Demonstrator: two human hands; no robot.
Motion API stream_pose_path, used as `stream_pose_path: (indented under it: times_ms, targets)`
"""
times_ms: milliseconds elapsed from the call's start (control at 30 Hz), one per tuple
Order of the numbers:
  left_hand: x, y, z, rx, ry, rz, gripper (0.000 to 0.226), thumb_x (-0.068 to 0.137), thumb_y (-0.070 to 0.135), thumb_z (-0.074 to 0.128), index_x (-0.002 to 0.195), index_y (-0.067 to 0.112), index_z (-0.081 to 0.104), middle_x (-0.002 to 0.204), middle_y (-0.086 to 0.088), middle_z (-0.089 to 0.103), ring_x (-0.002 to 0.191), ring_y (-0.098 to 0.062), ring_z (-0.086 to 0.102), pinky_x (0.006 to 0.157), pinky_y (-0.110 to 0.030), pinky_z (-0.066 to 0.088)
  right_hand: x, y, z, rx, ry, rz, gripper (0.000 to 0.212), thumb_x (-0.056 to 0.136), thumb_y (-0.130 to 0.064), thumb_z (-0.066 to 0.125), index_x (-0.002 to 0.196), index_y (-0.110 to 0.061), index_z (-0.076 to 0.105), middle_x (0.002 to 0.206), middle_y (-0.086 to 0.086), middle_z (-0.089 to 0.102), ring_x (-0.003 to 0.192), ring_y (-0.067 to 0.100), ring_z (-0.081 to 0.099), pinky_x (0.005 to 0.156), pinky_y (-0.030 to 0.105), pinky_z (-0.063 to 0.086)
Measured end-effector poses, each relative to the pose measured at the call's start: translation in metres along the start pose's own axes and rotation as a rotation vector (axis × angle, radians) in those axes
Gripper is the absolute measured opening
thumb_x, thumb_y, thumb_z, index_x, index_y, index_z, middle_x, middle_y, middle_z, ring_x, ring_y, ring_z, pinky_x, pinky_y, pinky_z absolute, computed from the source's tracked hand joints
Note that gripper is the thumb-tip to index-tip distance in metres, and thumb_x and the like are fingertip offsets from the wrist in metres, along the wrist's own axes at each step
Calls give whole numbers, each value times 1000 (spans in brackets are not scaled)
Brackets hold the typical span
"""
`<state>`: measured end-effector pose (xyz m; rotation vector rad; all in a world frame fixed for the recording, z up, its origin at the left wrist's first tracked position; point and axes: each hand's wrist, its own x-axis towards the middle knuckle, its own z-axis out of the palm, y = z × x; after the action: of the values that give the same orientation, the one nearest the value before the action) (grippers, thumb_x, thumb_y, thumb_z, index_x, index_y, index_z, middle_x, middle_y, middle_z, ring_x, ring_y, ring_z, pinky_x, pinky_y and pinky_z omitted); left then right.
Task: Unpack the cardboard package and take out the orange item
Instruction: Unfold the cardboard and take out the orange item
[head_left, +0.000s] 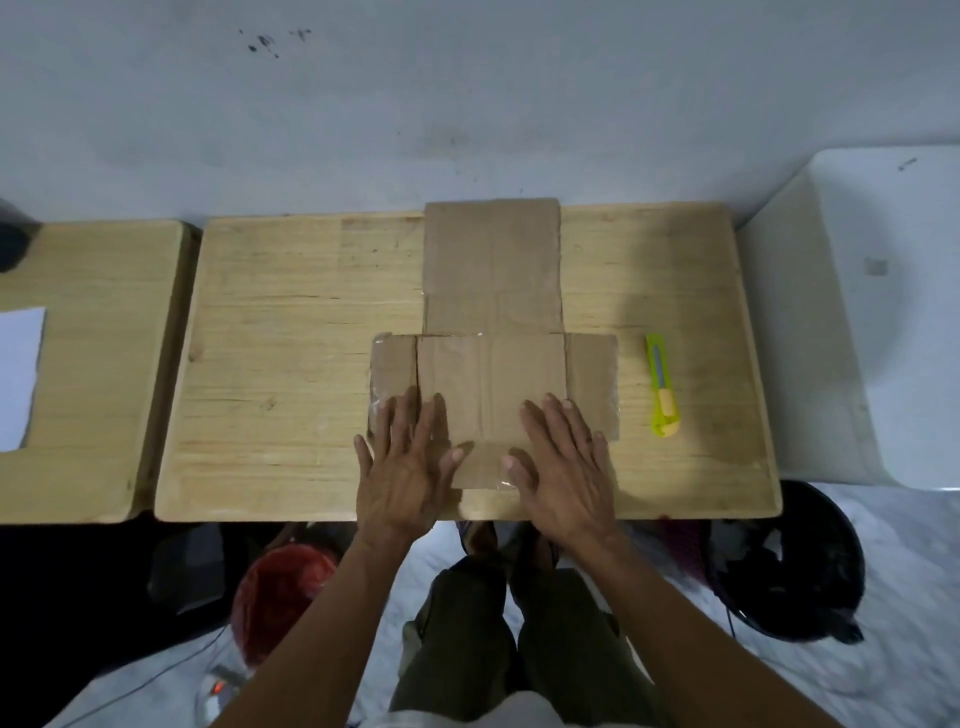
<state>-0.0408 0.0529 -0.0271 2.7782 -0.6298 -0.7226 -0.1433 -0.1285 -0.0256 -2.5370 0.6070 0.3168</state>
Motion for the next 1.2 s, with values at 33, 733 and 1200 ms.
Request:
stream_pose_path:
  times_ms: [33, 733, 1200]
  targets:
    - [-6, 1, -1, -54, 27, -2, 71, 97, 69, 17, 157, 39, -6, 162, 10, -24, 152, -18, -23, 121, -56, -6, -6, 4, -1, 50, 30, -16, 63, 98, -55, 35, 154, -34, 17, 165, -6, 7, 152, 15, -2, 122, 48, 7]
    - [22, -9, -23, -163, 168, -18, 74, 89, 78, 32, 142, 27, 40, 146, -2, 45, 135, -27, 42, 110, -52, 37, 21, 5, -12, 191, 256, 190, 77, 87, -72, 43, 147, -25, 35, 157, 1, 28, 147, 19, 19, 119, 43, 24]
    - [58, 0, -10, -212, 258, -334, 109, 67, 74, 71, 149, 21, 21, 158, -12, 24, 144, -37, 29, 109, -57, 36, 59, 5, 13, 33, 365, 390, 93, 79, -79, 48, 150, -22, 29, 158, 15, 26, 144, 40, 22, 110, 58, 28]
